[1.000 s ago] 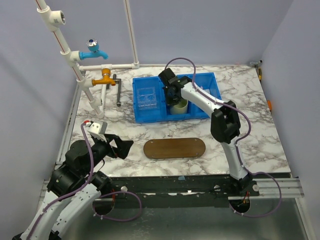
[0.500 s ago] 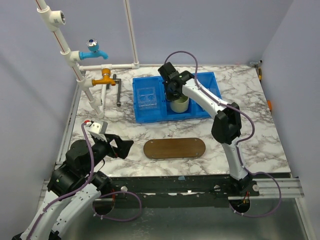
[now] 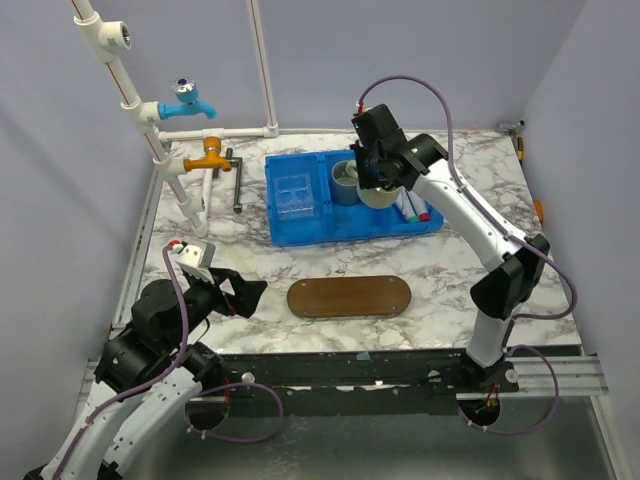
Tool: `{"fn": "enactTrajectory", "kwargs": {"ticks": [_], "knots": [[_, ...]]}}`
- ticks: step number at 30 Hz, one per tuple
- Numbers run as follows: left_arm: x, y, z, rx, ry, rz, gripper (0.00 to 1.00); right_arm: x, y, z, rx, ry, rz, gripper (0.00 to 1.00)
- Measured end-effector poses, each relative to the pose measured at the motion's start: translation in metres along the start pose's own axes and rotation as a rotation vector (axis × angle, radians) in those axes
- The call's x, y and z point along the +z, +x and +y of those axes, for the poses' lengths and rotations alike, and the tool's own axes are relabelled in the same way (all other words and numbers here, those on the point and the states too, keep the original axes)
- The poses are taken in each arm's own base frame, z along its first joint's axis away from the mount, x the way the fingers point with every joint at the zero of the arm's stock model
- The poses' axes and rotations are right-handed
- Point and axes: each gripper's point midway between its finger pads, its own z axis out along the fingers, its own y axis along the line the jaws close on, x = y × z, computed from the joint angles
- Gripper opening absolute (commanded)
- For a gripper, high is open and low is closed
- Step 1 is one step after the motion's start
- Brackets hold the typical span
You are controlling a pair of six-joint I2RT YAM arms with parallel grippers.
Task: Prepare toiletry sets of a toothbrush and toothpaste on the tray
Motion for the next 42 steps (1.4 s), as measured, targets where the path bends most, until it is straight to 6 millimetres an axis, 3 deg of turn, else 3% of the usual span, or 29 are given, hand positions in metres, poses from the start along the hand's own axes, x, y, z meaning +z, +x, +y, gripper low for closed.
{"fn": "enactTrajectory", "kwargs": {"ticks": [3,9,22,35,42], "knots": [[0.0,0.0,0.0,0.0,-0.001,0.0,0.99,-0.021,0.007,-0.004,-0.021,-0.012,-0.012,0.0],[0.0,0.0,0.0,0.0,-0.002,0.0,0.99,-0.046,0.042,0.005,-0.099,-0.056,0.017,0.0],[0.0,-0.001,0.002,0.0,-0.013,-0.004,0.99,-0.11,0.097,0.065,-0.311,-0.256,-0.01,0.0],[-0.013,-0.013,0.011,-0.014,-0.055,-0.097,0.99,-0.143,0.164,0.138,-0.613,-0.417,-0.001,0.0],[-0.021,-0.018,0.022,-0.037,-0.109,-0.149,0.99,-0.126,0.199,0.152,-0.741,-0.46,0.04,0.0]]}}
